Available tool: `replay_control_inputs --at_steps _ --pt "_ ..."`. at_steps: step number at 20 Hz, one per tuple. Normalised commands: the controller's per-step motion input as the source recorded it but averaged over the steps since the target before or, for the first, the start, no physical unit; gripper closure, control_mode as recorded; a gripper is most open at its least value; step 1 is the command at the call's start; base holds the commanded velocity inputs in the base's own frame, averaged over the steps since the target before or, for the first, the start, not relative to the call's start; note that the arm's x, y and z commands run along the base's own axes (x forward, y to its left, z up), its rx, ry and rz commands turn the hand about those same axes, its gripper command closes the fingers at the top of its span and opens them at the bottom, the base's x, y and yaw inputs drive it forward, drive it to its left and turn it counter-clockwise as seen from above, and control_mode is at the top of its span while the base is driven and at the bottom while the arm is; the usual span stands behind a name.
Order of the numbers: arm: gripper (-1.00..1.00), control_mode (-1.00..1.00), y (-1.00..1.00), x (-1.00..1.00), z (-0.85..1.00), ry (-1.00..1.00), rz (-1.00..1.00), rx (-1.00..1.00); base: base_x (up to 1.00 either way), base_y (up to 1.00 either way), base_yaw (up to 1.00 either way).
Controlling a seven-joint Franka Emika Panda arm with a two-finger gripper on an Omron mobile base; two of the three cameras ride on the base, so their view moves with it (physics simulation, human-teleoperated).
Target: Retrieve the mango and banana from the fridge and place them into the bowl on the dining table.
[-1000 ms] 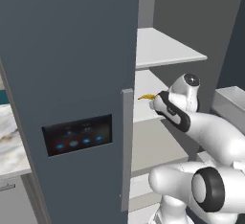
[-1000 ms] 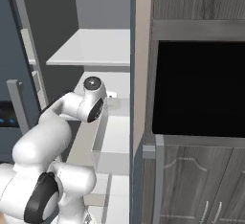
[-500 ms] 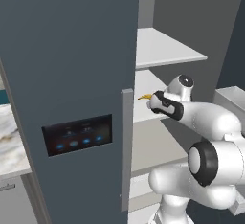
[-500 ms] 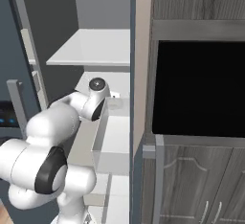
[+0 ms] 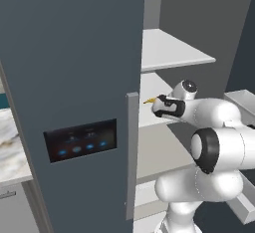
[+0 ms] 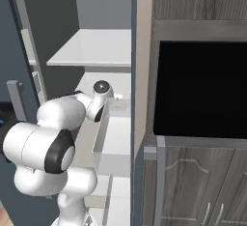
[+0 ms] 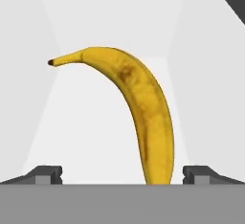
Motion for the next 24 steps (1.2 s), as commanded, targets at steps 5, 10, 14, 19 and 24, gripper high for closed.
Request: replay_control_inputs --at_steps 5,10,14,19,24 --pt "-1.0 -1.0 -0.03 0.31 -0.16 0.0 0.0 0.0 0.0 0.0 0.0" --pt "-1.0 -1.0 -0.06 0.3 -0.2 0.0 0.0 0.0 0.0 0.0 0.0" --pt "-1.0 -1.0 -0.02 0.24 -0.3 0.0 0.0 0.0 0.0 0.0 0.0" --pt "-1.0 -1.0 0.0 0.26 -0.46 0.0 0.01 0.0 0.0 0.0 0.0" --pt "-1.0 -1.0 0.0 0.21 -0.64 0.0 0.01 -0.03 0.0 0.0 0.0"
